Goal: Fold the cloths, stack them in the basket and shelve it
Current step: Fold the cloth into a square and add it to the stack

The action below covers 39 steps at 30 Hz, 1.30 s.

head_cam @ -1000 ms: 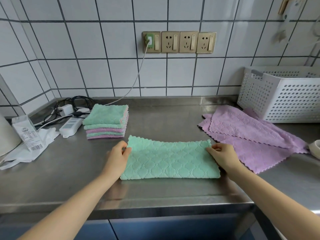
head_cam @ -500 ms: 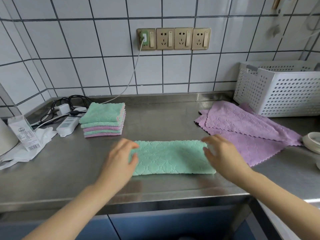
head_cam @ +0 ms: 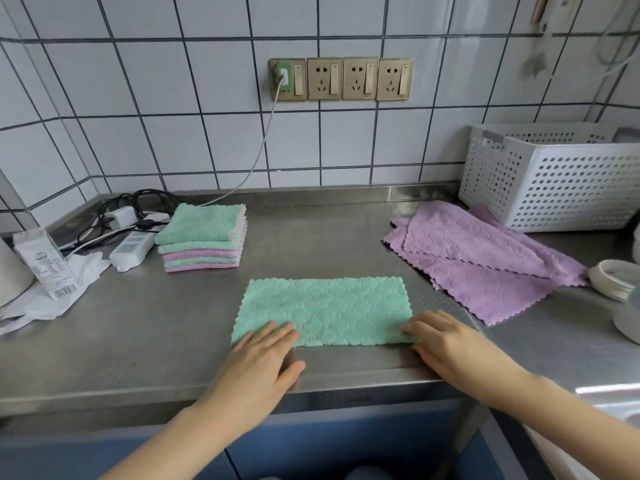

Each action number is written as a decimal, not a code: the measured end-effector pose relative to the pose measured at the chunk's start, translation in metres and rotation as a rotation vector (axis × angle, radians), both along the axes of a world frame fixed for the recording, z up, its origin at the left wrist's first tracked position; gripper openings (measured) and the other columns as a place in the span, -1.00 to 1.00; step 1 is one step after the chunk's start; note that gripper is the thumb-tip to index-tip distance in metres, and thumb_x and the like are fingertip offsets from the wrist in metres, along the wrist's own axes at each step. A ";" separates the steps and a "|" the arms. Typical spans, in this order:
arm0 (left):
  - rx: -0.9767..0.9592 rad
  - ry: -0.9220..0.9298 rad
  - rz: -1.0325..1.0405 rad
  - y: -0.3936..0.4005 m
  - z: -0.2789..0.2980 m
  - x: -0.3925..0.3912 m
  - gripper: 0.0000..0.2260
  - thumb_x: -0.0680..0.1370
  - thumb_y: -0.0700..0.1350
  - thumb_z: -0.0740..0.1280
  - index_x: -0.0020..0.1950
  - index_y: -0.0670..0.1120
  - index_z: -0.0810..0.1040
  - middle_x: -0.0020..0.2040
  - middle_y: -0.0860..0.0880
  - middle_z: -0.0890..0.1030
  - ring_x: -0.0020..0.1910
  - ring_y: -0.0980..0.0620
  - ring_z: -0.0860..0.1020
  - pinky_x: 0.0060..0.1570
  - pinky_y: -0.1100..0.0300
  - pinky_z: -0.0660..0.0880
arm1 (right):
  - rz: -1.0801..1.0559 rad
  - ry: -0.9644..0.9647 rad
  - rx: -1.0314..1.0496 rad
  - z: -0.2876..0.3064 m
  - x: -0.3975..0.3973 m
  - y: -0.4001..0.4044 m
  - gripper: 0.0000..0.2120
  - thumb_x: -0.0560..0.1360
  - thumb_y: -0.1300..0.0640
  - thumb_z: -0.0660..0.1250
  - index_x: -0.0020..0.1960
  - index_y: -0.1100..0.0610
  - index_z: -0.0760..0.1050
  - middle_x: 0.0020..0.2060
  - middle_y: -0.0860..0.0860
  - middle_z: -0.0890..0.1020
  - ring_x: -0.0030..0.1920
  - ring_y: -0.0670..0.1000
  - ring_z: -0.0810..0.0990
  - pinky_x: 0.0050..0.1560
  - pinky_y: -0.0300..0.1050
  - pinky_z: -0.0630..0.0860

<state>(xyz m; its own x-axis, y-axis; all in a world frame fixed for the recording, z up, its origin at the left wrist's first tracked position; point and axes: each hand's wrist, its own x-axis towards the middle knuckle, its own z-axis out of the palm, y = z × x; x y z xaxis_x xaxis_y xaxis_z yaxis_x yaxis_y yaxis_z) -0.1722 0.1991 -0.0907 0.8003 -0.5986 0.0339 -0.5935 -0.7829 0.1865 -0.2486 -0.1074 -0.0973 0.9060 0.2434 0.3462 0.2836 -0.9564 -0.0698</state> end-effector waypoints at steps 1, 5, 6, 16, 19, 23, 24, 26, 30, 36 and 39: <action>-0.001 -0.023 0.023 -0.004 0.002 -0.002 -0.31 0.49 0.38 -0.18 0.54 0.08 0.06 0.55 0.17 0.02 0.52 0.17 -0.08 0.41 0.23 -0.20 | -0.019 -0.019 -0.030 0.000 0.001 0.000 -0.80 0.51 0.09 0.20 0.04 0.07 0.56 -0.04 -0.06 0.58 -0.08 0.01 0.59 -0.08 -0.14 0.55; -0.073 0.017 -0.039 -0.029 0.006 -0.014 -0.45 0.61 0.18 0.05 0.55 0.11 -0.04 0.56 0.14 -0.05 0.54 0.10 -0.14 0.47 0.16 -0.19 | -0.034 -0.098 -0.067 0.008 0.003 0.016 -0.82 0.47 0.12 0.15 -0.15 0.09 0.52 -0.23 -0.03 0.55 -0.24 0.06 0.54 -0.29 -0.01 0.55; -0.091 0.029 -0.073 -0.036 0.005 -0.016 -0.44 0.61 0.17 0.07 0.55 0.13 -0.08 0.56 0.15 -0.06 0.54 0.10 -0.15 0.49 0.14 -0.17 | -0.025 -0.108 -0.053 0.014 0.001 0.025 -0.86 0.45 0.14 0.17 -0.17 0.09 0.51 -0.26 -0.03 0.54 -0.26 0.06 0.52 -0.30 -0.01 0.53; -0.490 0.275 -0.328 -0.045 0.011 0.001 -0.51 0.48 -0.36 0.32 0.15 0.24 0.57 0.10 0.25 0.61 0.16 0.24 0.53 0.19 0.29 0.44 | 0.183 0.012 0.424 0.056 -0.015 0.057 -0.86 0.52 0.22 0.32 0.00 0.02 0.58 -0.12 -0.15 0.61 -0.06 -0.18 0.52 0.01 -0.29 0.46; -0.721 0.523 -0.200 -0.030 0.020 0.004 -0.38 0.49 -0.48 0.25 -0.09 0.31 0.66 -0.11 0.19 0.69 -0.09 0.25 0.63 -0.07 0.36 0.52 | -0.068 0.060 0.370 0.037 0.006 0.017 -0.55 0.45 0.34 0.30 0.27 0.00 0.47 0.11 -0.10 0.56 0.14 -0.11 0.52 0.19 -0.07 0.46; -0.709 0.542 -0.204 -0.014 0.025 0.002 -0.27 0.54 -0.44 0.22 -0.23 0.51 0.54 -0.23 0.41 0.61 -0.19 0.40 0.58 -0.11 0.46 0.47 | 0.106 0.224 0.321 0.012 0.014 0.032 -0.42 0.47 0.12 0.36 0.45 -0.06 0.29 0.32 -0.13 0.41 0.33 -0.16 0.37 0.35 -0.28 0.29; -0.674 0.536 -0.221 -0.013 0.024 0.000 -0.26 0.51 -0.45 0.24 -0.16 0.52 0.53 -0.17 0.45 0.60 -0.12 0.44 0.55 -0.07 0.47 0.46 | 0.187 0.213 0.333 0.007 0.017 0.041 -0.45 0.47 0.12 0.38 0.42 -0.05 0.34 0.32 -0.15 0.43 0.35 -0.20 0.35 0.35 -0.33 0.28; -0.582 0.470 -0.230 -0.008 0.018 0.000 -0.43 0.48 -0.44 0.30 -0.02 0.30 0.64 -0.05 0.32 0.65 0.00 0.41 0.55 -0.04 0.46 0.46 | 0.293 0.138 0.366 0.000 0.023 0.050 -0.63 0.49 0.14 0.40 0.28 -0.01 0.53 0.23 -0.15 0.55 0.34 -0.21 0.39 0.32 -0.29 0.36; -0.505 0.342 -0.147 0.015 0.003 0.004 -0.43 0.52 -0.38 0.30 0.07 0.37 0.56 0.14 0.41 0.54 0.22 0.35 0.48 0.22 0.43 0.39 | 0.320 0.129 0.435 -0.003 0.019 0.046 -0.80 0.52 0.12 0.38 0.14 -0.01 0.64 0.04 -0.20 0.67 0.18 -0.23 0.53 0.14 -0.26 0.51; -0.704 0.344 0.103 0.013 0.018 0.016 -0.73 0.48 -0.37 0.34 -0.19 0.01 0.64 -0.32 0.21 0.66 -0.31 0.35 0.58 -0.28 0.45 0.46 | 0.039 0.363 0.768 0.016 0.040 0.052 -0.65 0.52 0.02 0.28 -0.33 0.25 0.49 -0.45 -0.12 0.49 -0.41 -0.13 0.40 -0.33 -0.09 0.41; -0.805 0.514 0.398 -0.001 0.021 0.039 -0.87 0.51 -0.19 0.38 -0.23 -0.19 0.57 -0.45 0.08 0.55 -0.60 0.23 0.43 -0.61 0.39 0.17 | -0.270 0.410 0.914 0.028 0.074 0.068 -0.60 0.52 -0.05 0.28 -0.38 0.17 0.38 -0.46 0.01 0.47 -0.46 -0.04 0.49 -0.42 -0.20 0.43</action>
